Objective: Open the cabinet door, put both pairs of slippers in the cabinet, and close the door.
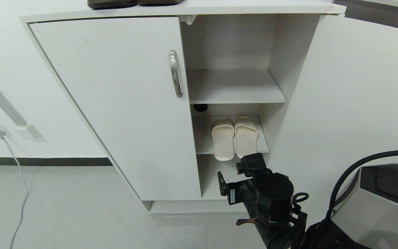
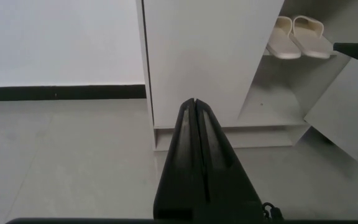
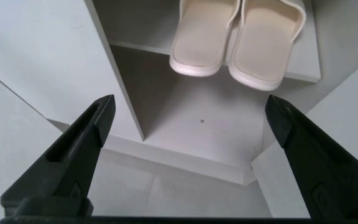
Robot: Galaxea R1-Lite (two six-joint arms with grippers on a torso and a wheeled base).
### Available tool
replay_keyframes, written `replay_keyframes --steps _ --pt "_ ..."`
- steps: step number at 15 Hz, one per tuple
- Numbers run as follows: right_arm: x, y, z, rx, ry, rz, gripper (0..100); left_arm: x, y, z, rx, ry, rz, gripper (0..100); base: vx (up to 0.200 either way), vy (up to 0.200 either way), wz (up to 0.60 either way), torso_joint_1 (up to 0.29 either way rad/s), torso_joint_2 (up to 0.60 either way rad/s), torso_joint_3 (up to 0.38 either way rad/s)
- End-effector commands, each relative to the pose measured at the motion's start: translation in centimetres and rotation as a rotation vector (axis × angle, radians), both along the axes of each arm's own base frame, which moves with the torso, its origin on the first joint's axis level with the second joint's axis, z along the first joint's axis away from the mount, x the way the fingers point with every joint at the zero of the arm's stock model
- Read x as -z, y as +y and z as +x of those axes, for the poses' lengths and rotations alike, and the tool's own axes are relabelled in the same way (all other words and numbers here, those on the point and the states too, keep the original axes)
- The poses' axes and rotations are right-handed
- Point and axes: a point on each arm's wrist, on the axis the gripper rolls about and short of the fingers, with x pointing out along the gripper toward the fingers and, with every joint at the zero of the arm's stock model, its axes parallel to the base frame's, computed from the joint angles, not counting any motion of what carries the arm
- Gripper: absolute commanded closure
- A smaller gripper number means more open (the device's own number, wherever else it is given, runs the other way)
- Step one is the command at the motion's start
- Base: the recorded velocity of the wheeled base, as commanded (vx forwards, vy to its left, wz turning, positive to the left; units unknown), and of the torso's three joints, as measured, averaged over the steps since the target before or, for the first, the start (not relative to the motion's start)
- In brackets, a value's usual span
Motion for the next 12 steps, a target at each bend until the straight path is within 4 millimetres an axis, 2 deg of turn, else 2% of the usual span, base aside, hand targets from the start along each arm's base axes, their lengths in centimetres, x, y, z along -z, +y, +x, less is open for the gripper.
replay_keyframes --steps 1,6,12 --pt "0.58 -0.09 0.36 0.007 0.01 -0.013 0 -0.01 0.0 0.01 -0.001 0.001 -0.001 100 0.0 0.0 0.0 0.0 0.0 0.0" --pt "1.18 -0.16 0.51 0.012 0.02 -0.025 0 -0.01 0.01 0.01 -0.002 0.001 -0.004 100 0.0 0.0 0.0 0.001 0.0 0.017" --pt "1.36 -0.73 0.9 0.028 0.025 -0.038 0 -0.03 0.01 0.01 -0.004 -0.001 -0.001 100 0.0 0.0 0.0 0.002 0.0 0.181"
